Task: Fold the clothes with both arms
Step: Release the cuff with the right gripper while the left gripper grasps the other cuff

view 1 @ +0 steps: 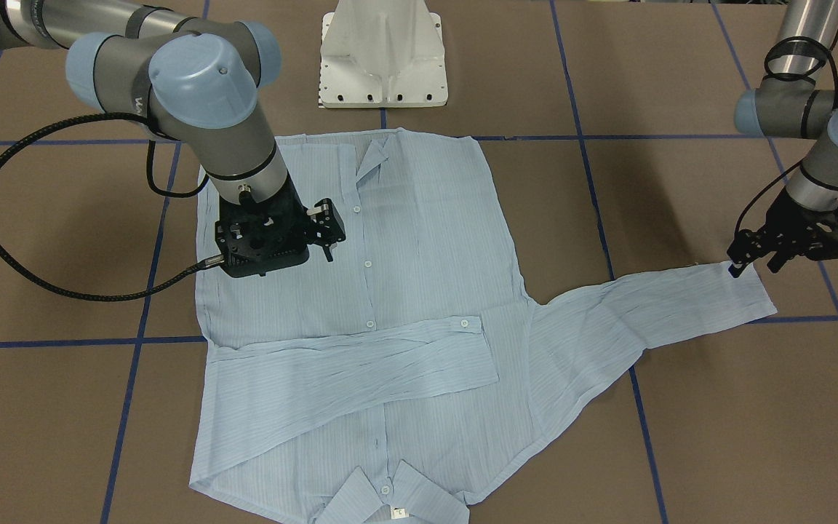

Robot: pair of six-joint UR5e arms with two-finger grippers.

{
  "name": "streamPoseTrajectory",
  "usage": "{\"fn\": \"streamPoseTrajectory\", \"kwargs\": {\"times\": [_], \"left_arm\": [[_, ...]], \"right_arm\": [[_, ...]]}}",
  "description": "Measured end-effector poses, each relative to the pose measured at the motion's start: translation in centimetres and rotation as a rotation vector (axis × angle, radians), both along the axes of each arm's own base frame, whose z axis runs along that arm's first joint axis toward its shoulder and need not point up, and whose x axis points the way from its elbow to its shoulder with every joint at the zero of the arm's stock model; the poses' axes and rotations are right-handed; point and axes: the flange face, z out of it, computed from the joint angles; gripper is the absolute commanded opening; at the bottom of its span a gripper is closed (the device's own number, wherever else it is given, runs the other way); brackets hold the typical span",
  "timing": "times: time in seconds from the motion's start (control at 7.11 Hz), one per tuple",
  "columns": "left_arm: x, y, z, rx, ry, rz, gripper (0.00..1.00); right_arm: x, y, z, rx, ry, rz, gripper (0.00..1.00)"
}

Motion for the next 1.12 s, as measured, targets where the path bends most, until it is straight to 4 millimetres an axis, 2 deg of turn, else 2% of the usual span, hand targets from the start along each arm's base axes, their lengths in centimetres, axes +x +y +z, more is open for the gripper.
{"fn": "streamPoseTrajectory", "kwargs": {"times": [0.28,0.42,0.56,0.7,0.98,1.12], "left_arm": [[-0.06,0.15,0.25,-0.010,-0.002,-0.004,0.50],[-0.01,0.20,0.35,-0.013,-0.003,-0.003,0.49],[0.13,0.27,0.41,-0.015,-0.004,-0.001,0.41],[0.29,0.35,0.44,-0.016,-0.005,0.003,0.31],[0.43,0.41,0.43,-0.015,-0.005,0.006,0.00],[0.51,0.43,0.34,-0.013,-0.005,0.008,0.00]], "right_arm": [[0.05,0.00,0.16,-0.001,0.002,0.000,1.00],[0.01,0.01,0.27,-0.002,0.004,0.000,1.00],[-0.03,0.01,0.37,-0.002,0.005,0.000,1.00],[-0.03,-0.01,0.42,-0.002,0.006,0.001,1.00],[-0.04,-0.01,0.45,-0.001,0.007,0.001,1.00],[-0.03,-0.01,0.52,-0.002,0.008,0.001,1.00]]}}
